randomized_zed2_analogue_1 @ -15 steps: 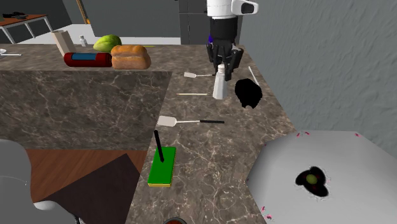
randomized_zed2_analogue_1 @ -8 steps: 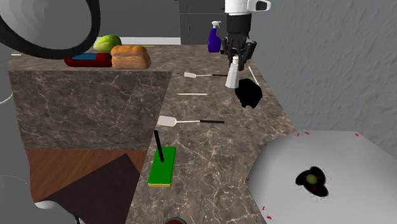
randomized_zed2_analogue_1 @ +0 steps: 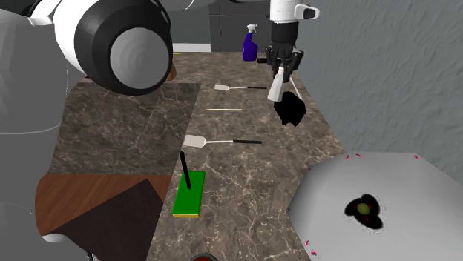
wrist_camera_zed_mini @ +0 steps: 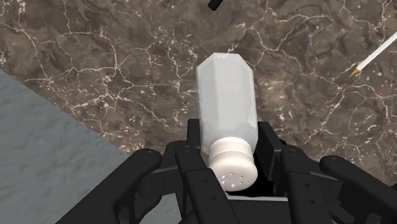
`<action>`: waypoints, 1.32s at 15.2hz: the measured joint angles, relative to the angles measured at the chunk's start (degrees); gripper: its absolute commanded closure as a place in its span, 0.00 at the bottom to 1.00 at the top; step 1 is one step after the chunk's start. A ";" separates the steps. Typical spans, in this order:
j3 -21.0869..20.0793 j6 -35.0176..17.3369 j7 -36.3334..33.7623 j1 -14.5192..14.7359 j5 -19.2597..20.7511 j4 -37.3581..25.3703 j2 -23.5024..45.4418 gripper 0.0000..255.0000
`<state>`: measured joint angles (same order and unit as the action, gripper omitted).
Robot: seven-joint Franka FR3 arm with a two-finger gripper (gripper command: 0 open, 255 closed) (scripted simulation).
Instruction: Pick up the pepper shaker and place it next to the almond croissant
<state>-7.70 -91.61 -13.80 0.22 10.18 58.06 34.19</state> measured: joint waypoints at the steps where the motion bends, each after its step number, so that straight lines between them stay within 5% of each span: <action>1: 0.00 -1.09 -0.04 -0.18 -0.03 1.43 -0.32 1.00; 20: 0.07 -15.95 -1.88 -1.05 0.32 17.20 -1.10 1.00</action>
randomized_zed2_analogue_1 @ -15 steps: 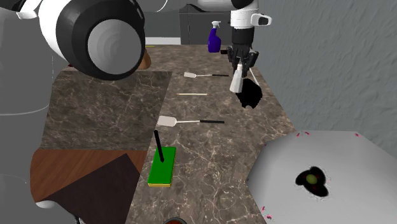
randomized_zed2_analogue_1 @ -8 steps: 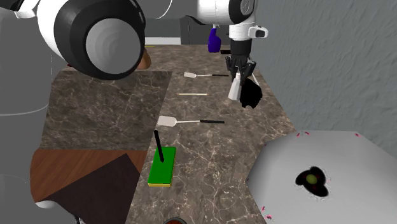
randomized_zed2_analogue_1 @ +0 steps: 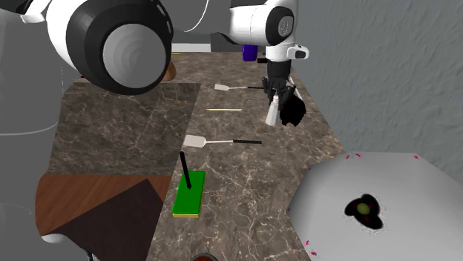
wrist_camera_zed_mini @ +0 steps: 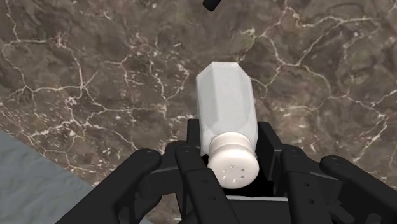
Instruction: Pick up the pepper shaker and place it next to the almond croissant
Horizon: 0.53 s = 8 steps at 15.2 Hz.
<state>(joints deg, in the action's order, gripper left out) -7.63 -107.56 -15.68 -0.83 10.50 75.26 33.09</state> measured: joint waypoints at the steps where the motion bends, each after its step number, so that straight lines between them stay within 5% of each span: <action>1: 0.02 -0.69 -0.08 -0.03 0.04 0.62 0.07 1.00; 8: 0.18 -4.86 -0.65 -0.08 0.40 3.46 1.45 1.00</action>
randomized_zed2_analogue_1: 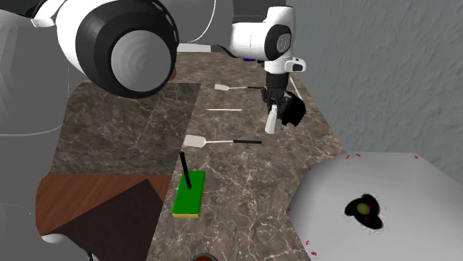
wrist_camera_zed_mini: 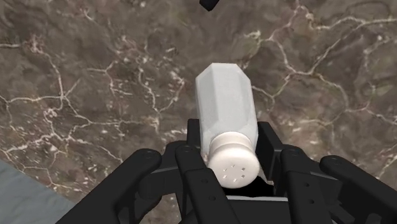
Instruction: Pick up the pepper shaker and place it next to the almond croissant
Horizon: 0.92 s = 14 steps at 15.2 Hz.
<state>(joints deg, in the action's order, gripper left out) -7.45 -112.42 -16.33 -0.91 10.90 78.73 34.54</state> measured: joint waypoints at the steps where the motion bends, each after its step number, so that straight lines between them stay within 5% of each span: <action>1: 0.01 -0.34 -0.05 -0.01 0.02 0.33 0.01 1.00; 5: 0.03 -0.60 -0.05 -0.04 0.05 0.46 0.12 1.00; 6: 0.03 -0.61 -0.05 -0.04 0.05 0.46 0.13 0.00; 14: -0.09 1.15 -0.01 0.14 -0.10 -0.70 -0.49 0.00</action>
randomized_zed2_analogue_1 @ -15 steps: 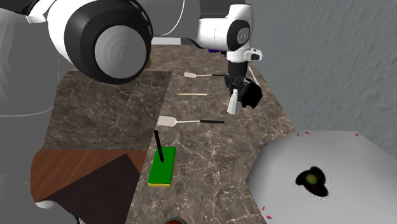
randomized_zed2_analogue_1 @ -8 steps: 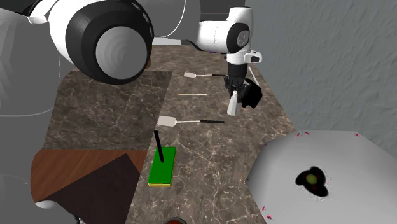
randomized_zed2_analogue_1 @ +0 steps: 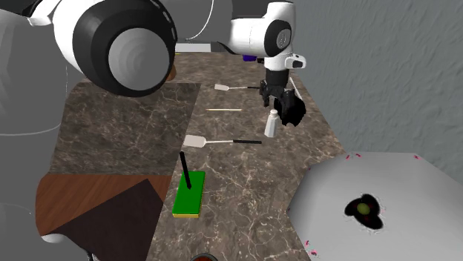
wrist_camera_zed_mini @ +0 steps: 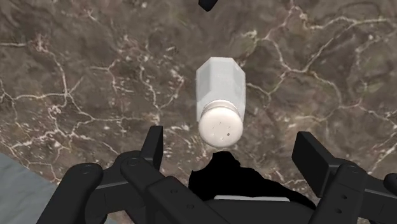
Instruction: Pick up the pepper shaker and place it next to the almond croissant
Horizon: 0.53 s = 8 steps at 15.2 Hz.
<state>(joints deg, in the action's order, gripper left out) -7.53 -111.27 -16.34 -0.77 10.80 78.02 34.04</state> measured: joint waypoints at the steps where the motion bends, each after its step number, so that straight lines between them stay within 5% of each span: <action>1: -0.08 1.34 0.09 0.09 -0.11 -0.86 -0.53 0.00; 8: -0.19 4.49 0.36 0.30 -0.30 -3.49 -1.02 0.00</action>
<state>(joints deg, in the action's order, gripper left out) -7.72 -106.78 -15.98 -0.47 10.51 74.53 33.03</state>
